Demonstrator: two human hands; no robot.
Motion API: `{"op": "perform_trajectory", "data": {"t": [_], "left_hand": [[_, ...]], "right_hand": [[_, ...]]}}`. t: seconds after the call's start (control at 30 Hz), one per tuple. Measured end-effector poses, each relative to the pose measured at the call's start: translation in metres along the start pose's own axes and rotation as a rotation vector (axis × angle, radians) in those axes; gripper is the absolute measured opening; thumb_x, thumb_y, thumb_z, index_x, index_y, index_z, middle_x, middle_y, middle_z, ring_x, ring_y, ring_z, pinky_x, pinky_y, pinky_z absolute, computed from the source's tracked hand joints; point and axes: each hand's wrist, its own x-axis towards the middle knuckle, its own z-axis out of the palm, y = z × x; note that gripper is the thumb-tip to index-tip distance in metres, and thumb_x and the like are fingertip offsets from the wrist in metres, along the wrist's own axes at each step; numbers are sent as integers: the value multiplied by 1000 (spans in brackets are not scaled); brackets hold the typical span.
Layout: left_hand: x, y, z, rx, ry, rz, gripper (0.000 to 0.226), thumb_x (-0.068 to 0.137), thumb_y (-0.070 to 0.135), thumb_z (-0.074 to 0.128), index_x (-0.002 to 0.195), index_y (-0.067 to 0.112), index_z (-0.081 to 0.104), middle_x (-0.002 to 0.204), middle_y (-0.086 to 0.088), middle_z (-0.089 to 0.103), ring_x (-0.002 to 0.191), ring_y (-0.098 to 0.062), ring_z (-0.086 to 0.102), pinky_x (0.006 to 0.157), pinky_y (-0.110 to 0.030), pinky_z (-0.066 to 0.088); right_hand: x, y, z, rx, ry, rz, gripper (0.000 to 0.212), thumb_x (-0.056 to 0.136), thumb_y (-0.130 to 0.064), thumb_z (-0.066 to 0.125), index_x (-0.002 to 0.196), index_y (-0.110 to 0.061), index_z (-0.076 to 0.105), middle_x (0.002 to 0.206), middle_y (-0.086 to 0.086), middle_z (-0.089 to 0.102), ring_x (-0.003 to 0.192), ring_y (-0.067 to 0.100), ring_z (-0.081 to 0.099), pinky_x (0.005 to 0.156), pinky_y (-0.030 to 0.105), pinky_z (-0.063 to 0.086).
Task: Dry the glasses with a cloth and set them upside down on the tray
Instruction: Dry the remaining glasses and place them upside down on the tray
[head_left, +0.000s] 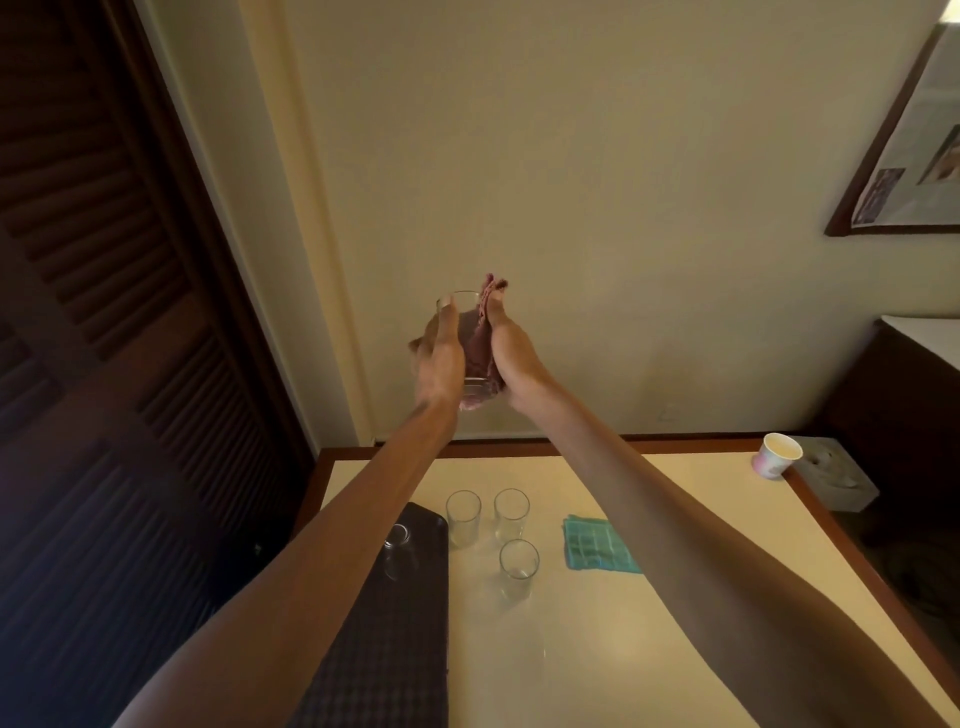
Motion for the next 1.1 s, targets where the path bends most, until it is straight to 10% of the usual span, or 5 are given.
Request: {"op": "perform_trajectory", "data": {"t": [0.17,0.37,0.7,0.9,1.1], "left_hand": [[20,-7,-1,73,79,-15,96,69,92,50,142,30,57,138,-5,50,132,-29,52,112,-56,44],[14,-2,-7,-115,53,-7,60,98,55,50,123,1,64,88,-9,70,74,-18,70,61,-30,55],[0,5,2,-176,-94,-13,56,111,50,27,119,23,75,113,-5,78,110,-24,73,89,-43,60],[-3,19,9,-52,-15,24,73,82,66,55,136,17,61,129,-10,64,111,-23,67,93,-40,56],[14,19,0,-230,-3,-11,52,99,44,61,136,9,50,107,-8,67,90,-20,70,63,-30,55]], "right_hand": [[-16,8,5,-16,-88,20,62,102,-62,23,86,-22,68,86,4,74,89,19,71,92,39,55],[-37,26,11,-265,-71,-260,35,109,-40,31,121,-11,46,82,7,62,60,12,59,46,12,46],[-22,-17,0,-334,197,-306,58,103,-56,34,133,-9,48,114,6,66,97,24,67,85,40,56],[-20,-20,1,-291,140,-113,82,98,-70,13,93,-14,73,89,9,75,83,21,72,77,35,57],[-31,-2,10,-341,56,-236,61,105,-55,24,112,-6,58,86,4,69,73,13,68,58,17,53]]}}
